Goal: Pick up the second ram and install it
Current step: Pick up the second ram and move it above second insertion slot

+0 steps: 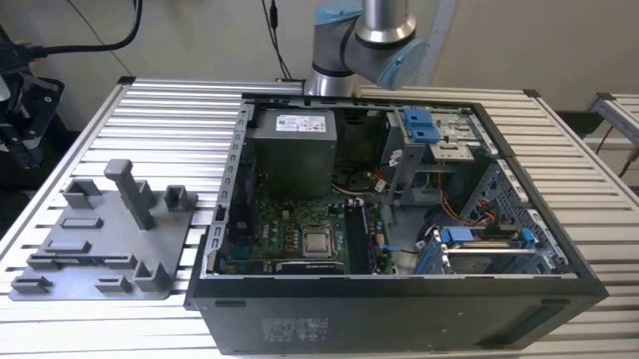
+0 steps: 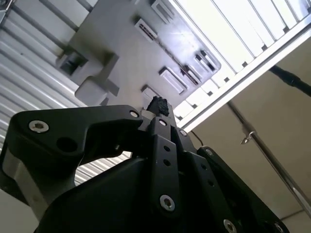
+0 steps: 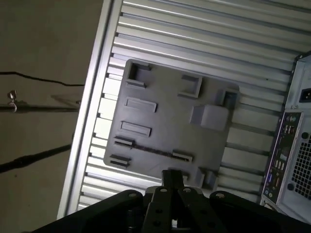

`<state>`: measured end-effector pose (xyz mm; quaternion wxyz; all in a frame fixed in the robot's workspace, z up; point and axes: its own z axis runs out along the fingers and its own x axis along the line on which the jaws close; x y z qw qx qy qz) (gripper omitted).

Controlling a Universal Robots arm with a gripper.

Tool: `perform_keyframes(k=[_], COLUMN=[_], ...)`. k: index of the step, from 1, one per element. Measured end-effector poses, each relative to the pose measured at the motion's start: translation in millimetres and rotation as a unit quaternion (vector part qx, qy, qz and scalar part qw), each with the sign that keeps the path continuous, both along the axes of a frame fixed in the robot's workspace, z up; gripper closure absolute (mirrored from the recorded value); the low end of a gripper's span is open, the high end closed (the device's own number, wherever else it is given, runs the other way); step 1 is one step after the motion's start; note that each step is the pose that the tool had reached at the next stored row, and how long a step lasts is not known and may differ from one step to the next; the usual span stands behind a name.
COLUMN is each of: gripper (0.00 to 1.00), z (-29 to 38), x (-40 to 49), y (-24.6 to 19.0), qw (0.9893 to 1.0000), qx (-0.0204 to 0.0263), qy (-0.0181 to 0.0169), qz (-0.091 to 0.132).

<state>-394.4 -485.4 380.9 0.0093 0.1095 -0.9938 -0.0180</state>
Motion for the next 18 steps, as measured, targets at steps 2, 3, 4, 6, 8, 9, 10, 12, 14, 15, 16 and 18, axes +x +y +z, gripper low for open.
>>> perform_keyframes(k=[2, 3, 4, 6, 8, 9, 10, 12, 14, 15, 16, 18], gripper=[0.89, 0.89, 0.89, 0.89, 0.89, 0.89, 0.89, 0.89, 0.89, 0.89, 0.89, 0.89], z=[0.0, 0.0, 0.0, 0.0, 0.0, -0.1, 0.0, 0.0, 0.0, 0.0, 0.0, 0.0], x=[-0.1, -0.1, -0.1, -0.2, -0.2, -0.2, -0.2, -0.2, -0.3, -0.3, -0.4, -0.4], y=[0.0, 0.0, 0.0, 0.0, 0.0, 0.0, 0.0, 0.0, 0.0, 0.0, 0.0, 0.0], qw=[1.0, 1.0, 0.9999, 0.9998, 0.9997, 0.9997, 0.9996, 0.9994, 0.9991, 0.9989, 0.9987, 0.9982], qx=[-0.0001, 0.0, 0.0, 0.0, -0.0001, 0.0, -0.0001, -0.0001, -0.0004, -0.0005, -0.0007, -0.0009], qy=[0.0, 0.0, 0.0, 0.0, 0.0, 0.0, 0.0, 0.0, 0.0, 0.0, 0.0, 0.0], qz=[0.006, 0.009, 0.012, 0.018, 0.023, 0.026, 0.029, 0.034, 0.042, 0.046, 0.051, 0.06])
